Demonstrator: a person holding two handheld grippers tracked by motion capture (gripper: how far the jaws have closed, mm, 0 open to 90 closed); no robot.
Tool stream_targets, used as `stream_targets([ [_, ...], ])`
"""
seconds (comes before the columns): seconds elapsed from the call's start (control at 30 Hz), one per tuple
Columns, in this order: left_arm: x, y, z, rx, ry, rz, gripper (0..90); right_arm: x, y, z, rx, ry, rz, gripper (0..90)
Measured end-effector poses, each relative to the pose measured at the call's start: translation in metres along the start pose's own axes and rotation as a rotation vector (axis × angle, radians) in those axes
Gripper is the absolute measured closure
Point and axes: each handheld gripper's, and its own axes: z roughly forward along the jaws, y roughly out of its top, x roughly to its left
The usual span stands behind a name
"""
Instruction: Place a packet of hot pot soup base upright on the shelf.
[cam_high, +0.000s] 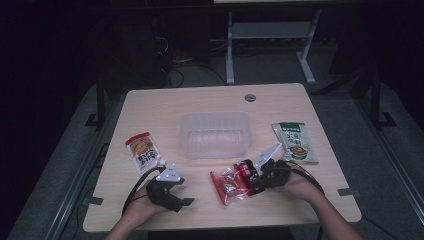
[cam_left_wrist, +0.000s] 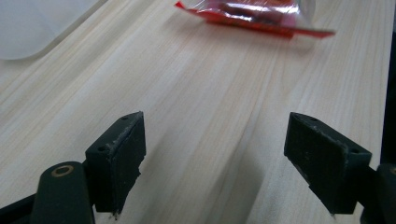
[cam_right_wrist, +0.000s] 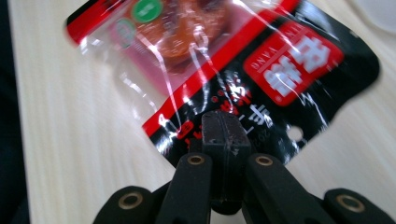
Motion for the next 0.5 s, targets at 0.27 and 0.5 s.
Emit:
stream_targets([
  [0.27,-0.003,0.001,-0.001,-0.018,0.014,0.020,22.8,0.016,0.015,0.014,-0.008,0.029,-0.060,90.0],
  [0.5,-0.006,0.011,-0.002,-0.048,0.010,0.041,43.8,0.018,0.013,-0.006,-0.103,-0.009,-0.025,73.9],
])
